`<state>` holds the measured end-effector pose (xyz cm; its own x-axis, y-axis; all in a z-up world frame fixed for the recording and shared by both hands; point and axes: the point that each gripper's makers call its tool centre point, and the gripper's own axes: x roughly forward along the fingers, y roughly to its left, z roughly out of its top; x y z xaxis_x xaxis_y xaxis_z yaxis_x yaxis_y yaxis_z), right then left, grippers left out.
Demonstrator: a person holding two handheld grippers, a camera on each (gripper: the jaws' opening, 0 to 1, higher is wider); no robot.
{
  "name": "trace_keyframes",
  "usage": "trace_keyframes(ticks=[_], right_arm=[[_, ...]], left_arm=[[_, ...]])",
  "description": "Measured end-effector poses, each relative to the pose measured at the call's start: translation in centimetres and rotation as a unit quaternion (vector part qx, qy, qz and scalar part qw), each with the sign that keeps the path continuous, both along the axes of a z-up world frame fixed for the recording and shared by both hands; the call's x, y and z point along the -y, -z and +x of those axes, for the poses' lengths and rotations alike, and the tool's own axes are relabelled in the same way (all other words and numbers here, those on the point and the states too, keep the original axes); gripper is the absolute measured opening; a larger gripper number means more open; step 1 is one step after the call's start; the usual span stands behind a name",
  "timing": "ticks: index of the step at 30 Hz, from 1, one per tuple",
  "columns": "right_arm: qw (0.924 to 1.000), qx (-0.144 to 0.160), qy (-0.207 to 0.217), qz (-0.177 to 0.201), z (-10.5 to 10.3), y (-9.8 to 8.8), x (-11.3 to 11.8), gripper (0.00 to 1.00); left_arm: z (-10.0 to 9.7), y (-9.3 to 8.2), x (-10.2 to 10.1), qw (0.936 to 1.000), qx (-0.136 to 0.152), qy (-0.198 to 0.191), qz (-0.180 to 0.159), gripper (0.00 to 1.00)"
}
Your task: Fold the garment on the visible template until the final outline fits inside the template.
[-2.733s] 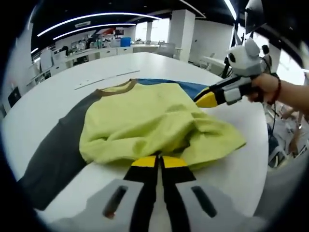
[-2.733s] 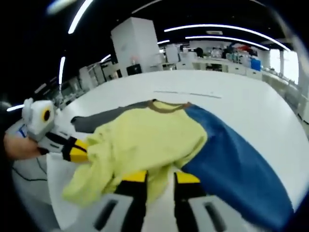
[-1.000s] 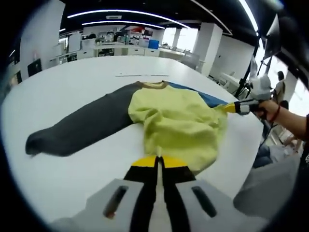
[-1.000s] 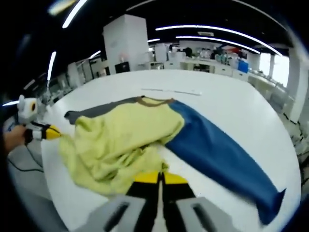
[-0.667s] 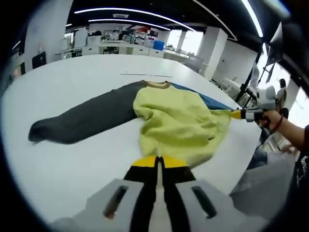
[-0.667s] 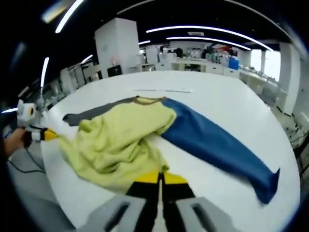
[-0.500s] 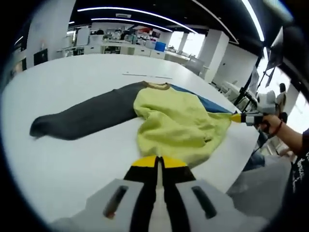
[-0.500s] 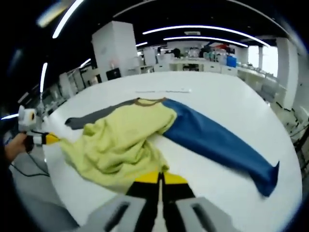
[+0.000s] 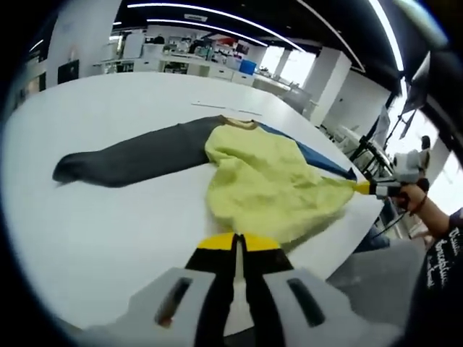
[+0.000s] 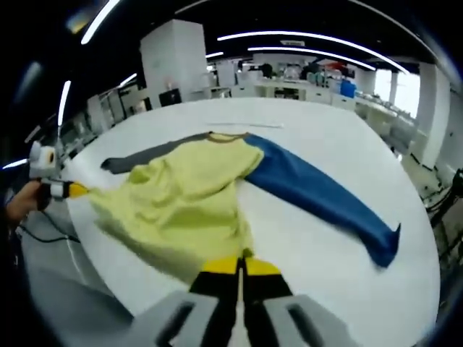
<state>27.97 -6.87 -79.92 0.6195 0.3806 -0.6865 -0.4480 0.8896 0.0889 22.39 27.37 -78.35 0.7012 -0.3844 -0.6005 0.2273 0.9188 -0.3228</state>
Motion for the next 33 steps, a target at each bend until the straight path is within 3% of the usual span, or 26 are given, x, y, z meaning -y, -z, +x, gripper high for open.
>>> trace_keyframes(ticks=[9, 13, 26, 33], right_arm=[[0.9996, -0.007, 0.026, -0.007, -2.9, 0.4, 0.4, 0.0], [0.9984, -0.032, 0.047, -0.003, -4.1, 1.6, 0.9, 0.0], [0.9963, -0.059, 0.063, -0.009, -6.5, 3.7, 0.9, 0.0], [0.9953, -0.069, 0.067, -0.006, -6.8, 4.7, 1.1, 0.0]], left_arm=[[-1.8, 0.6, 0.5, 0.9996, -0.028, 0.001, -0.005, 0.0], [-2.6, 1.2, 0.5, 0.9992, -0.041, 0.002, -0.001, 0.0], [-4.5, 3.6, -0.1, 0.9954, -0.089, 0.013, 0.034, 0.0], [-5.5, 4.7, 0.0, 0.9923, -0.119, 0.011, 0.034, 0.0]])
